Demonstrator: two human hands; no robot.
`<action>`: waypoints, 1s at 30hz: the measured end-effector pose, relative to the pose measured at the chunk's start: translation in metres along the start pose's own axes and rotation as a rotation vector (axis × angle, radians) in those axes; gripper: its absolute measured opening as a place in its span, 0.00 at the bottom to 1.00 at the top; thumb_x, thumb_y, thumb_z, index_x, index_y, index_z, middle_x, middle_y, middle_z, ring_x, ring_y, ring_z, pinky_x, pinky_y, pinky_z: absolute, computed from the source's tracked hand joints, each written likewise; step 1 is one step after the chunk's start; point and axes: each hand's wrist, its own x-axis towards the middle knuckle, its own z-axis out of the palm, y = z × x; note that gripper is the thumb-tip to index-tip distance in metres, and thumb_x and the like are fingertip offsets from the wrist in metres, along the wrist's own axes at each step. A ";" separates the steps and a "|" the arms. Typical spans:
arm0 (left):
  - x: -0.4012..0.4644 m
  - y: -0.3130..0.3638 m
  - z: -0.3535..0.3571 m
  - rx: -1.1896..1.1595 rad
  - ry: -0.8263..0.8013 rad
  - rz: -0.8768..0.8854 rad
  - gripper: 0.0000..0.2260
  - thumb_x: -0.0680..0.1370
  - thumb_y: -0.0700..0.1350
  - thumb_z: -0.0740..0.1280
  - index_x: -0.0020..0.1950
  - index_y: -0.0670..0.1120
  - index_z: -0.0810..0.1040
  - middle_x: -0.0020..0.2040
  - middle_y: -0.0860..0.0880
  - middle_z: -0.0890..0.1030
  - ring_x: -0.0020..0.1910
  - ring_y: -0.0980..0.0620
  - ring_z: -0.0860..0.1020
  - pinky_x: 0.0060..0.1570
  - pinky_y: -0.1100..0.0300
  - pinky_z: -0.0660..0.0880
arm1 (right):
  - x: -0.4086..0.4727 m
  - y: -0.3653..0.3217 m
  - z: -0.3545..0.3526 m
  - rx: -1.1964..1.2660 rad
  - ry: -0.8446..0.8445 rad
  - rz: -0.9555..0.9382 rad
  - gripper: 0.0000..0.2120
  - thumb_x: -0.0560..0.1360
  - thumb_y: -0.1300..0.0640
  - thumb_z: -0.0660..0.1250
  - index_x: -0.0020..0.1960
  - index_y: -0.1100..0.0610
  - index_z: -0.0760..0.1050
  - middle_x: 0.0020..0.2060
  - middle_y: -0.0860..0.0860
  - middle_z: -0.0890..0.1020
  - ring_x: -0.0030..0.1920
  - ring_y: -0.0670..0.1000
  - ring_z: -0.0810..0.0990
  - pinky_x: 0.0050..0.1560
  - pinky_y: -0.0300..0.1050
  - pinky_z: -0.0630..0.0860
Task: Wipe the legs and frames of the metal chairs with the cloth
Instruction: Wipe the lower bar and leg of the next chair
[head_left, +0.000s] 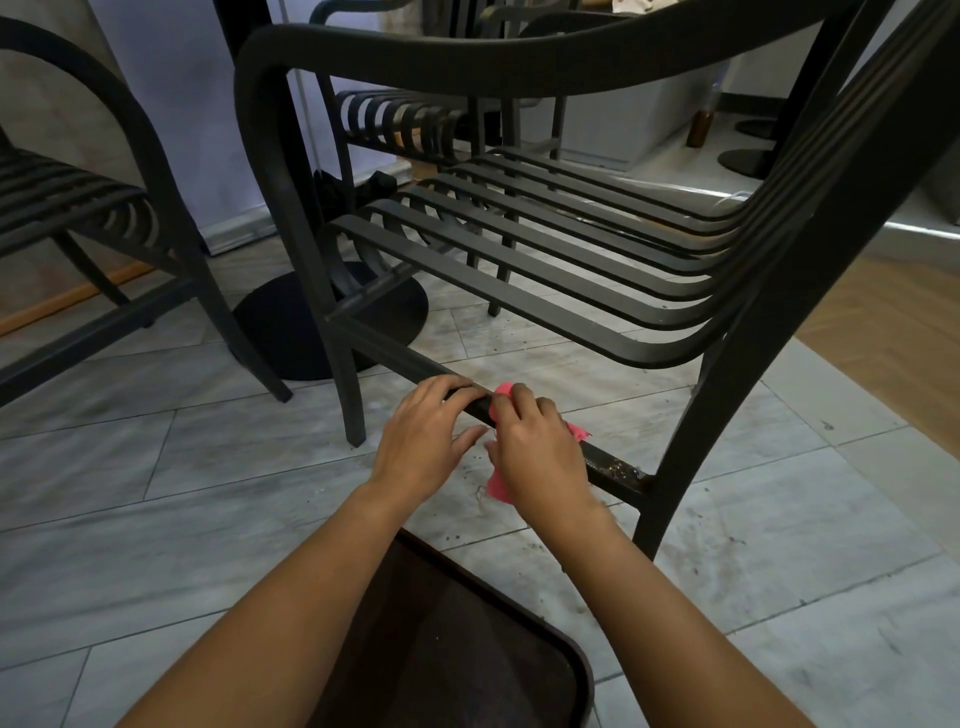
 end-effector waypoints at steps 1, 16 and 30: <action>0.000 0.000 0.000 -0.003 -0.006 -0.003 0.20 0.74 0.51 0.68 0.66 0.52 0.73 0.63 0.54 0.73 0.65 0.56 0.69 0.62 0.59 0.68 | -0.002 0.001 -0.001 -0.018 -0.036 -0.008 0.25 0.69 0.60 0.72 0.63 0.63 0.69 0.61 0.61 0.73 0.55 0.61 0.75 0.53 0.53 0.74; -0.002 0.000 -0.002 0.006 -0.055 -0.016 0.21 0.76 0.52 0.66 0.68 0.53 0.70 0.66 0.55 0.70 0.68 0.57 0.65 0.66 0.59 0.63 | -0.030 0.019 -0.012 -0.110 -0.089 0.054 0.35 0.59 0.65 0.77 0.64 0.63 0.70 0.59 0.59 0.73 0.53 0.60 0.75 0.53 0.52 0.74; -0.014 0.009 -0.009 -0.011 -0.029 0.004 0.19 0.76 0.51 0.66 0.66 0.52 0.72 0.66 0.54 0.70 0.67 0.56 0.66 0.64 0.61 0.62 | -0.046 0.027 -0.027 0.003 -0.077 0.130 0.35 0.65 0.63 0.73 0.68 0.58 0.63 0.66 0.53 0.65 0.62 0.55 0.68 0.56 0.46 0.71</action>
